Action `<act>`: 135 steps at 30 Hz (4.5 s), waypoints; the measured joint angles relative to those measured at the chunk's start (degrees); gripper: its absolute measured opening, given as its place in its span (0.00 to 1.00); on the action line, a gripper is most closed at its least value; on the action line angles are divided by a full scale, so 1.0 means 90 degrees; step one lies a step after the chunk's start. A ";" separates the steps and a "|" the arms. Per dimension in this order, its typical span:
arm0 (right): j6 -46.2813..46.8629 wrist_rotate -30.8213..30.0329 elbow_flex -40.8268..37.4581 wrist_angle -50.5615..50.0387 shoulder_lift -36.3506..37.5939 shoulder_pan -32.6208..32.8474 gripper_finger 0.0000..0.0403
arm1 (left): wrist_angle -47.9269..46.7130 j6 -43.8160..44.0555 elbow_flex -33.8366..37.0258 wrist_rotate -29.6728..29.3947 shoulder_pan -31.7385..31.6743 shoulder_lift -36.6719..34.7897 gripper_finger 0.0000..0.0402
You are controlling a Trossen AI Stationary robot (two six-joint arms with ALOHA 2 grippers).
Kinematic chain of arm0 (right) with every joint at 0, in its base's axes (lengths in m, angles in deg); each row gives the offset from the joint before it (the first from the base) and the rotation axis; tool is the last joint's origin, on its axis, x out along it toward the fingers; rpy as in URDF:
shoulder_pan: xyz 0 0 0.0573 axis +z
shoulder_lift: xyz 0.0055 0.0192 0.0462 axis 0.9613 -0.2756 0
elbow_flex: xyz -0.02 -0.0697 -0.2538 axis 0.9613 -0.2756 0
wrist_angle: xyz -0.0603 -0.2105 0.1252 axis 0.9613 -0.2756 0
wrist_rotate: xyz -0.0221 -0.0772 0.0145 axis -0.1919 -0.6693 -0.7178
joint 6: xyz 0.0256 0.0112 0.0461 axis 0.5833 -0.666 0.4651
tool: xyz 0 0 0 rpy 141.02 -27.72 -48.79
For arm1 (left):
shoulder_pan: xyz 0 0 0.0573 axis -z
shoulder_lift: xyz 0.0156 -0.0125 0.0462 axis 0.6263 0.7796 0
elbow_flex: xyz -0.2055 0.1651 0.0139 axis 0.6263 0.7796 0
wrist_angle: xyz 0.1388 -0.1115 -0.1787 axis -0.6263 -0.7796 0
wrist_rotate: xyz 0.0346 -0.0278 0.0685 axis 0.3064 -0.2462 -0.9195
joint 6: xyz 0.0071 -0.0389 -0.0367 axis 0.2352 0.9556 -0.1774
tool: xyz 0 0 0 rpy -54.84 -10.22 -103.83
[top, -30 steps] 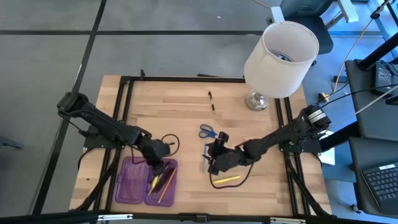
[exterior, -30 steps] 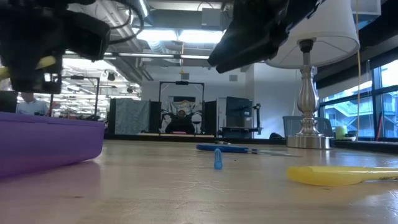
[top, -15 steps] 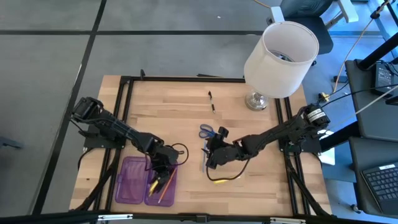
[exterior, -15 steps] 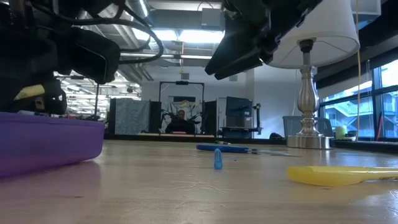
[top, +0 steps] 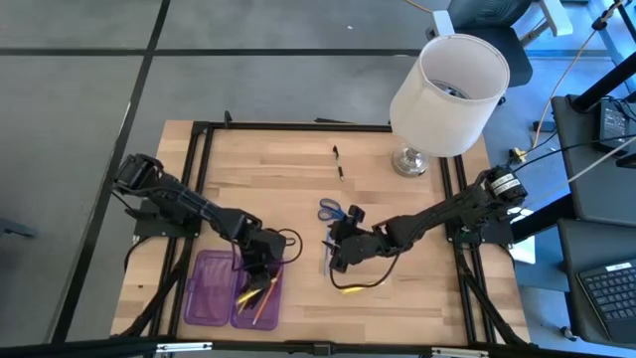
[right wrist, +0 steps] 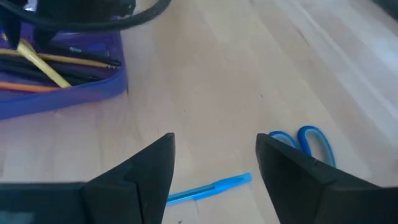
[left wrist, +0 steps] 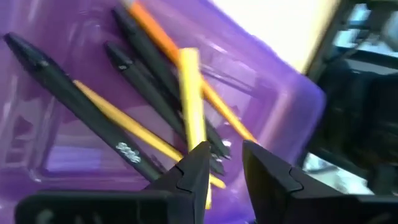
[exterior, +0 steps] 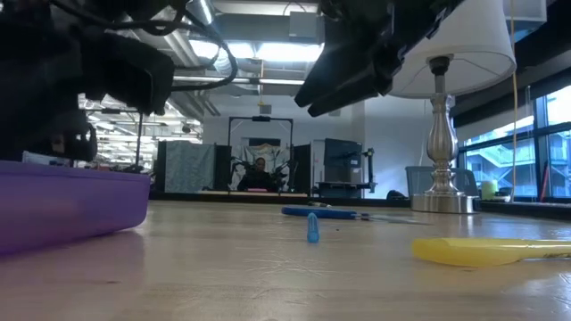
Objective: Pick & place school supplies into a supply box
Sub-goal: Put the yellow pen into the violet box
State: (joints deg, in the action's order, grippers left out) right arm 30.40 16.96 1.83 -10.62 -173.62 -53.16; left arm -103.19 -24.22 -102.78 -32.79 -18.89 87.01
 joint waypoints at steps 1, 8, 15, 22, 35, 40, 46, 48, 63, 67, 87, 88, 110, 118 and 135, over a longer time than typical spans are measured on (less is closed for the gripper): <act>0.0124 0.0060 0.0000 -0.0001 0.0000 0.0000 0.57 | 0.0007 -0.0017 0.0000 0.0067 -0.0035 -0.0072 0.23; 0.0298 0.1363 0.0000 -0.0124 0.0000 0.0000 0.57 | 0.0001 -0.0437 0.0000 -0.0110 -0.0336 -0.0935 0.23; 0.0297 0.2915 0.0000 -0.0295 0.0000 0.0017 0.57 | 0.0047 -0.1588 0.0000 -0.1481 -0.0416 -0.1685 0.23; 0.0107 0.3094 0.0000 -0.0457 -0.0132 0.0459 0.53 | 0.0041 -0.2235 0.0000 -0.2082 -0.0416 -0.1843 0.23; 0.0344 0.2751 -0.0002 -0.0702 -0.0568 0.1230 0.43 | 0.0043 -0.2973 0.0000 -0.2555 -0.0414 -0.1840 0.22; -0.0083 0.2751 -0.0002 -0.0875 -0.0840 0.1343 0.41 | 0.0042 -0.2965 0.0002 -0.2977 -0.0414 -0.1840 0.22; -0.0291 0.2574 -0.0003 -0.0979 -0.1175 0.1377 0.41 | 0.0071 -0.2843 0.0002 -0.3106 -0.0411 -0.1838 0.23; -0.0298 0.2446 0.0018 -0.0976 -0.1252 0.1386 0.41 | 0.0086 -0.2754 0.0002 -0.3237 -0.0414 -0.1838 0.23; -0.0080 0.2267 0.0017 -0.0955 -0.1351 0.1382 0.15 | 0.0094 -0.2753 0.0002 -0.3374 -0.0414 -0.1838 0.22; 0.0034 0.2268 0.0089 -0.1006 -0.1358 0.1382 0.12 | 0.0135 -0.2754 0.0003 -0.3543 -0.0416 -0.1838 0.22; -0.0236 -0.0587 0.2437 -0.3333 -0.1378 0.1499 0.14 | 0.1771 -0.4210 0.0378 -0.5140 0.0084 -0.2676 0.23; -0.0363 -0.0844 0.2522 -0.3317 -0.1376 0.1511 0.14 | 0.2171 -0.4386 0.0538 -0.5099 0.0127 -0.2673 0.23; -0.2102 -0.2383 0.2436 0.0749 -0.1355 0.1249 0.15 | 0.7164 -0.5932 0.2885 -0.4137 0.0322 -0.2554 0.24; -0.2582 -0.2283 0.2159 0.1754 -0.1355 0.1099 0.15 | 0.7135 -0.5916 0.2885 -0.3542 0.0322 -0.2554 0.30; -0.2892 -0.1458 0.2159 0.2232 -0.1355 0.0873 0.15 | 0.7183 -0.5471 0.2885 -0.3719 0.0300 -0.2552 0.51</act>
State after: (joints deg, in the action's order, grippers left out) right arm 4.37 3.84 21.26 9.47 -185.82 -45.30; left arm -38.54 -73.46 -76.81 -66.26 -16.19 64.05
